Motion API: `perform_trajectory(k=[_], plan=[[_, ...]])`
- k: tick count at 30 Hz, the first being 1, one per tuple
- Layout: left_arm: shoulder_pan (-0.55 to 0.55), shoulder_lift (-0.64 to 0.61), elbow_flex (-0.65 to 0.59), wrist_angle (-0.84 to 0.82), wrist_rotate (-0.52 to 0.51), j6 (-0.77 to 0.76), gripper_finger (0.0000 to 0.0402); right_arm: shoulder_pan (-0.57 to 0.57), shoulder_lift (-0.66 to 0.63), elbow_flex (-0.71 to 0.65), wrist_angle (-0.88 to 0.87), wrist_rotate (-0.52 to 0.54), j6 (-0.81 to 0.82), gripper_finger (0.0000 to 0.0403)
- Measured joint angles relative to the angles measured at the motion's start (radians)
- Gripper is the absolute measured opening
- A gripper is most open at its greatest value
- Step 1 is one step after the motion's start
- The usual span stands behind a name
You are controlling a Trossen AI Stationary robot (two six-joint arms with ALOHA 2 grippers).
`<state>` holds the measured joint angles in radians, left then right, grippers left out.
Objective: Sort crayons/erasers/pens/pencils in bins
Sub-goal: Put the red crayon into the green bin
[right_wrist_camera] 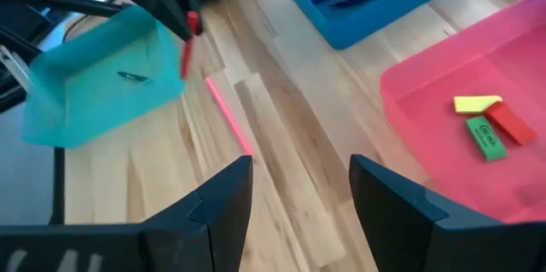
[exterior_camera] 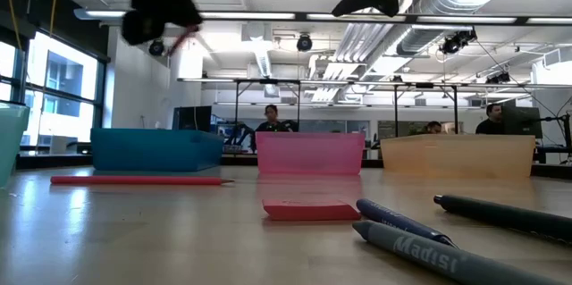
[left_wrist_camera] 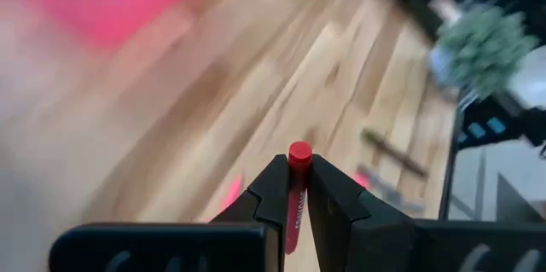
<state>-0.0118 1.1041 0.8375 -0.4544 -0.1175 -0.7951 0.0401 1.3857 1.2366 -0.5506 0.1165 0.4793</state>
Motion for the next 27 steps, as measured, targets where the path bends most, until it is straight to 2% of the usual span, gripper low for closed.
perform_trajectory(k=[7, 13, 20, 27], plan=[[-0.155, -0.060, 0.000, -0.203, -0.020, -0.255, 0.0021, -0.021, 0.000, 0.000, -0.002, 0.001, -0.048, 0.0188], [-0.337, -0.061, 0.000, -0.348, -0.021, -0.499, 0.0021, -0.033, 0.000, 0.000, -0.005, 0.001, -0.055, 0.0188], [-0.513, -0.028, 0.000, -0.488, -0.002, -0.775, 0.0021, -0.034, 0.000, 0.000, -0.009, 0.001, -0.074, 0.0188], [-0.606, 0.060, 0.000, -0.521, 0.070, -0.913, 0.0021, -0.034, 0.000, 0.000, -0.011, 0.000, -0.080, 0.0188]])
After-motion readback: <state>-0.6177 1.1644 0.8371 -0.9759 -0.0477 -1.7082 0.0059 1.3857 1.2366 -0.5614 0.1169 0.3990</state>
